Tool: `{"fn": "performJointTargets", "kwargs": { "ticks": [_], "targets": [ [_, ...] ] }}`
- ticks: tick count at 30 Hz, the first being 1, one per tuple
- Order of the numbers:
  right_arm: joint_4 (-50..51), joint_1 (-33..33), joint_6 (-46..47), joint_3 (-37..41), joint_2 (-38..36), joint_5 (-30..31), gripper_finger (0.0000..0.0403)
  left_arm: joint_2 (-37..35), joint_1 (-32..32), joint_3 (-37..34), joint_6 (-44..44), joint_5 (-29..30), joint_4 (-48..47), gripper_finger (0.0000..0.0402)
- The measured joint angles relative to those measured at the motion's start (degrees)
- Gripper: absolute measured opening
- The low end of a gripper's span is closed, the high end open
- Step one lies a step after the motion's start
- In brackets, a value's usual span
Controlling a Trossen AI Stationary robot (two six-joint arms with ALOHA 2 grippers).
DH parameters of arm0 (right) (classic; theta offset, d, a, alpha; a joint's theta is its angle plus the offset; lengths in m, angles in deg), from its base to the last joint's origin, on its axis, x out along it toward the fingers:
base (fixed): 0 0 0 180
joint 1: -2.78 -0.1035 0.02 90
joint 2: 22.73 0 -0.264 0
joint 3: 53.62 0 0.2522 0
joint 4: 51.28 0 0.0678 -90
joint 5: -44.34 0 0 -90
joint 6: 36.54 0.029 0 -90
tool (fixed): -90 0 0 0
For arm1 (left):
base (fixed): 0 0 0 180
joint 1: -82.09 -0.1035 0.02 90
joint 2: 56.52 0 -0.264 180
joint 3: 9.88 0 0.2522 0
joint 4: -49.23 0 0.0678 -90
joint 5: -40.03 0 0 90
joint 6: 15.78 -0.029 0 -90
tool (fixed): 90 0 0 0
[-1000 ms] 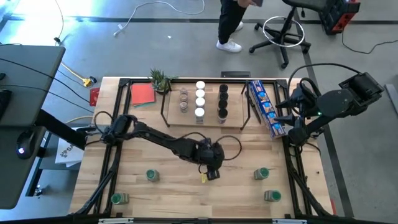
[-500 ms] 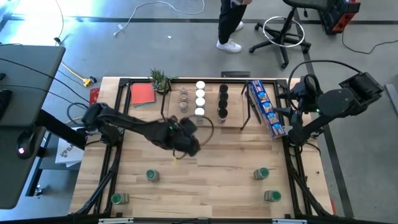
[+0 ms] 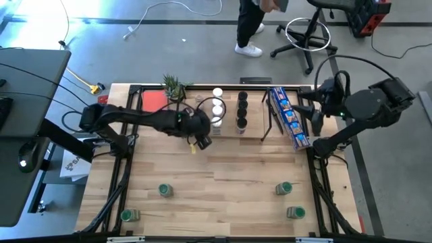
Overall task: Shelf spices
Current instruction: Put the brown seasoning bottle on the shelf aligned with the other brown seasoning bottles
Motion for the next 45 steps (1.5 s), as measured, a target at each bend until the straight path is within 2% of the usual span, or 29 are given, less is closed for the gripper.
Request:
{"fn": "performJointTargets", "kwargs": {
  "ticks": [3,12,18,38,45],
  "targets": [
    [-0.9,1.3,0.0,0.0,0.4,0.0,0.0248,0.0,-2.7,-3.5,-2.0,-3.3,3.1,0.0167],
    [-2.5,2.3,0.5,0.0,1.7,-0.4,0.0248,0.1,-7.7,-8.9,-7.6,-6.0,8.6,0.0171],
    [-2.6,2.3,0.6,0.0,2.0,-0.1,0.0248,0.1,-9.8,-9.1,-8.3,-6.2,8.7,0.0201],
    [-2.3,2.3,0.4,0.0,2.0,0.1,0.0248,0.1,-11.2,-9.1,-8.1,-8.5,5.7,0.0203],
    [-2.3,2.3,0.4,0.0,2.0,0.1,0.0248,0.1,-12.9,-9.1,-7.3,-10.4,4.0,0.0238]
  ]
}}
